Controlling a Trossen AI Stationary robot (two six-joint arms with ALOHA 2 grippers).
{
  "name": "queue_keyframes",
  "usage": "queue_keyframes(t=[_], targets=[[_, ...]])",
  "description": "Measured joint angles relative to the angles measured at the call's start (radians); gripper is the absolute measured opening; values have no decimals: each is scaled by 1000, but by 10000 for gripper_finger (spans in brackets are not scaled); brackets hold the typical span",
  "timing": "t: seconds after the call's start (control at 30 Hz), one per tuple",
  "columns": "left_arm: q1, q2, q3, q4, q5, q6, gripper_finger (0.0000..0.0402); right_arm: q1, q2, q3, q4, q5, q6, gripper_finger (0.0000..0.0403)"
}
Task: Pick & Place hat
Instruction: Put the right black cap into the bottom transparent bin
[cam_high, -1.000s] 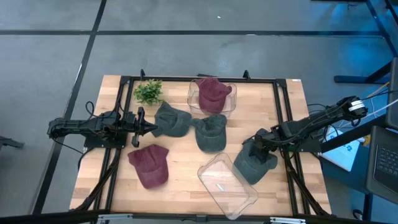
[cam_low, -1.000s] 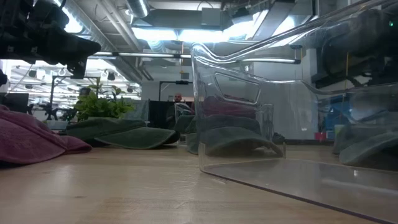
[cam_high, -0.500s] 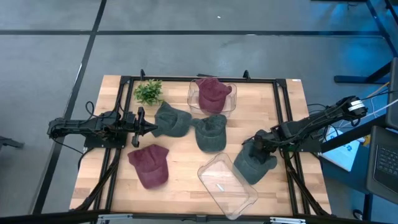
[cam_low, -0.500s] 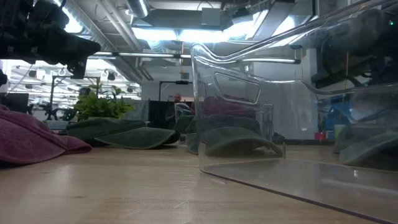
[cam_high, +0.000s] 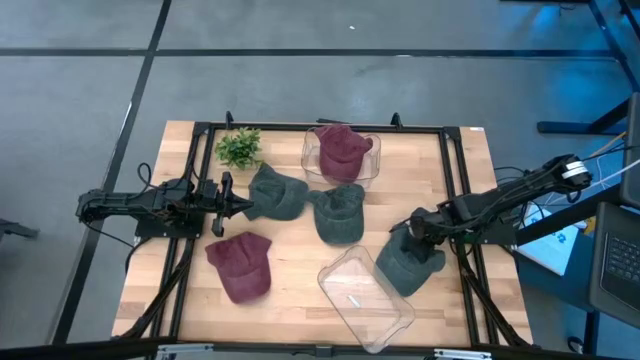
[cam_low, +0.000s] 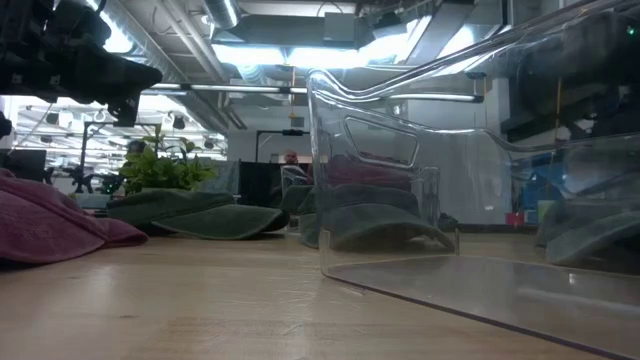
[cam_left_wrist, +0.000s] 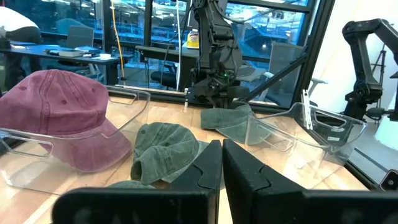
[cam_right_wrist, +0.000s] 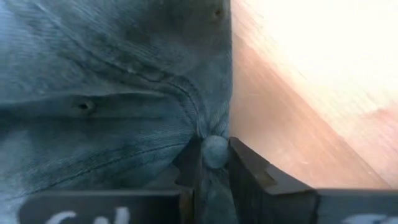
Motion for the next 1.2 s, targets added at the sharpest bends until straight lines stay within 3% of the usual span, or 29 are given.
queue_keyframes(t=[0.7,1.2], targets=[[0,0,0,0,0,0,11,0,-92,2,-16,3,1,58],[0,0,0,0,0,0,13,0,-173,156,-272,78,-43,58]])
